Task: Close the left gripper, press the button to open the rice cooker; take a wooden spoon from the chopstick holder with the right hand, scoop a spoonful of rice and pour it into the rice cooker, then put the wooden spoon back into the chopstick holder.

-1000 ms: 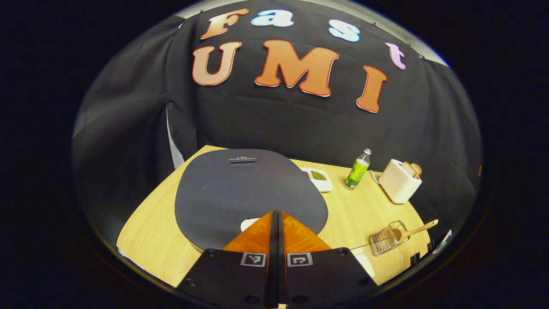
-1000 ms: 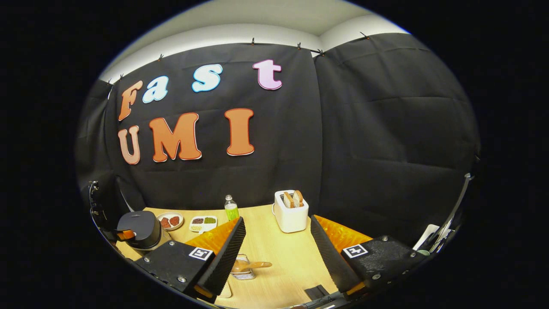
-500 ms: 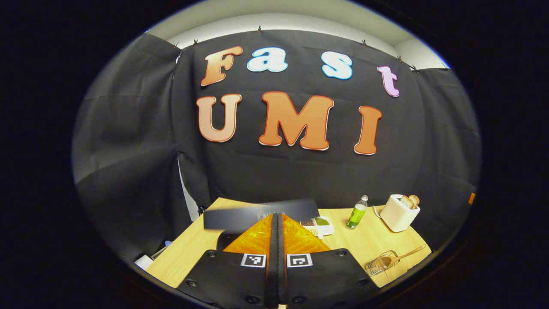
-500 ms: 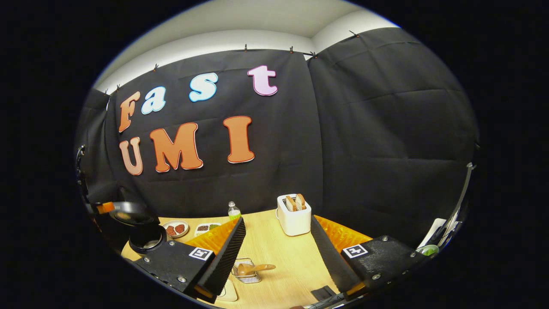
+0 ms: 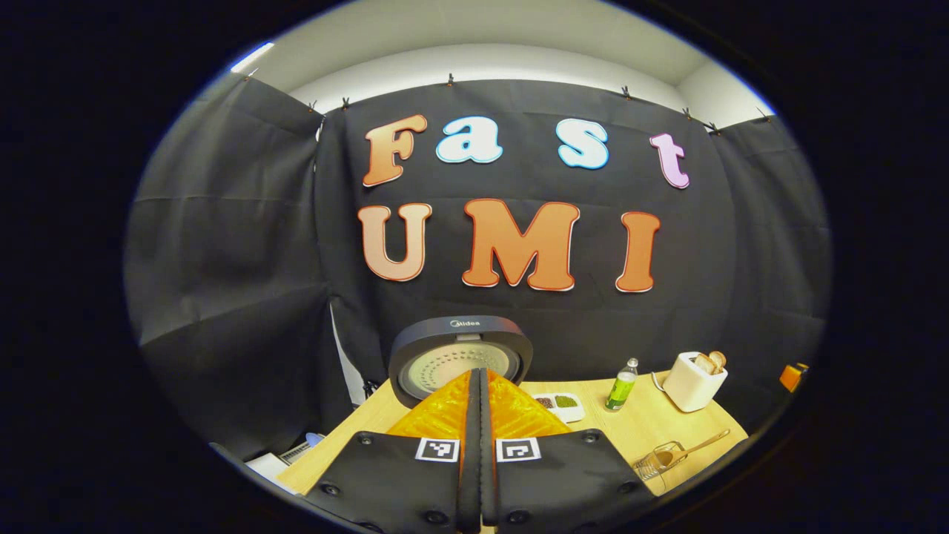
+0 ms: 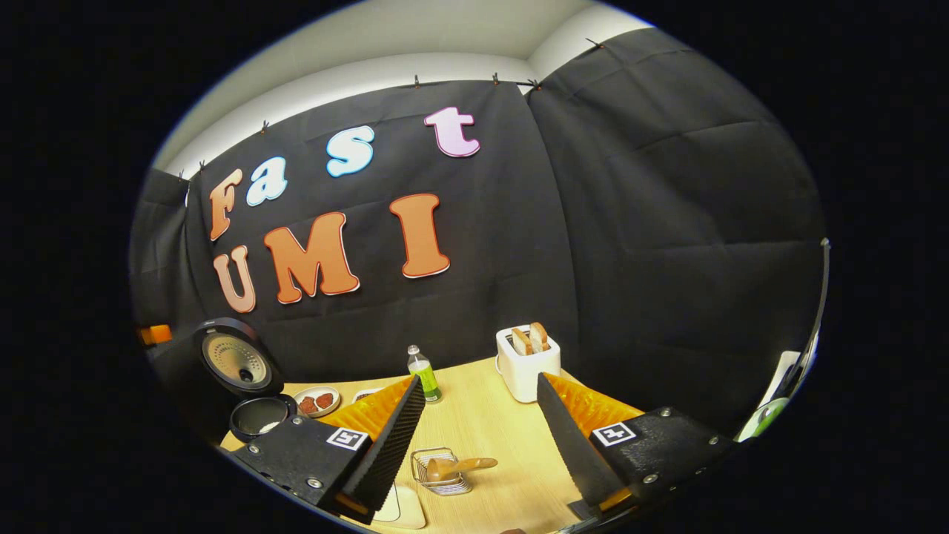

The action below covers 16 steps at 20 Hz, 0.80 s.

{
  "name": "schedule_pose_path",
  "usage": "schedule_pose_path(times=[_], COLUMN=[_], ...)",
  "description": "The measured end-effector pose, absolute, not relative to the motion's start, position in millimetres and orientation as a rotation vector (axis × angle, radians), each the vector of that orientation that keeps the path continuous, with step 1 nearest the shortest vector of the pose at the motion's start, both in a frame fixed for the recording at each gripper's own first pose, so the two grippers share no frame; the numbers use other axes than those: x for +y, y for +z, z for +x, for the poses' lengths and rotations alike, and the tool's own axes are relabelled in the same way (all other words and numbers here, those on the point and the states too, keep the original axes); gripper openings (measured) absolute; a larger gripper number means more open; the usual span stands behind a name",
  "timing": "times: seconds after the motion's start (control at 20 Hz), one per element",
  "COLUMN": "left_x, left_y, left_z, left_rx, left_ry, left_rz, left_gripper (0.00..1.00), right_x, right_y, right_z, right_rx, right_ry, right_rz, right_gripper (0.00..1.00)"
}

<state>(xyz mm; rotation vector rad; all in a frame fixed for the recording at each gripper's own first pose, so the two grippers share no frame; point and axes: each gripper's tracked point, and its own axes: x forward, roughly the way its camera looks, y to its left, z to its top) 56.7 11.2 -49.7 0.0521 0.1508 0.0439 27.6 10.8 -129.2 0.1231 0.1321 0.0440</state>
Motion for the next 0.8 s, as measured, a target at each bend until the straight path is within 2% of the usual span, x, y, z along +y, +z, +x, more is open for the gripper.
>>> schedule_pose_path(times=[0.2,0.25,0.35,0.45,0.5,0.6,0.7,0.8], left_x=[29.6,34.9,41.6,51.3,57.2,62.7,63.5,63.1], left_y=[-27.2,-25.2,-18.1,-6.9,-2.2,7.6,13.8,14.6], left_z=[38.7,33.5,24.7,18.3,16.1,11.3,9.0,6.5], left_rx=[0.103,0.102,0.095,0.066,0.046,0.019,0.009,0.013], left_ry=[0.114,0.130,0.157,0.187,0.203,0.230,0.229,0.221], left_rz=[0.075,0.069,0.032,0.006,-0.001,0.000,-0.010,-0.029], left_gripper=[0.05,0.07,0.05,0.22,0.22,0.29,0.31,0.58], right_x=[20.0,23.4,30.2,36.4,38.3,36.1,35.8,39.7], right_y=[-169.2,-179.2,-200.2,-225.8,-239.1,-262.7,-280.6,-293.3], right_z=[41.4,44.2,48.7,52.6,54.4,59.2,61.4,61.8], right_rx=[0.167,0.179,0.210,0.257,0.286,0.332,0.370,0.402], right_ry=[0.065,0.075,0.095,0.104,0.107,0.096,0.087,0.095], right_rz=[0.132,0.138,0.166,0.192,0.208,0.234,0.263,0.314], right_gripper=[0.94,0.94,0.94,0.95,0.95,0.95,0.95,0.95])
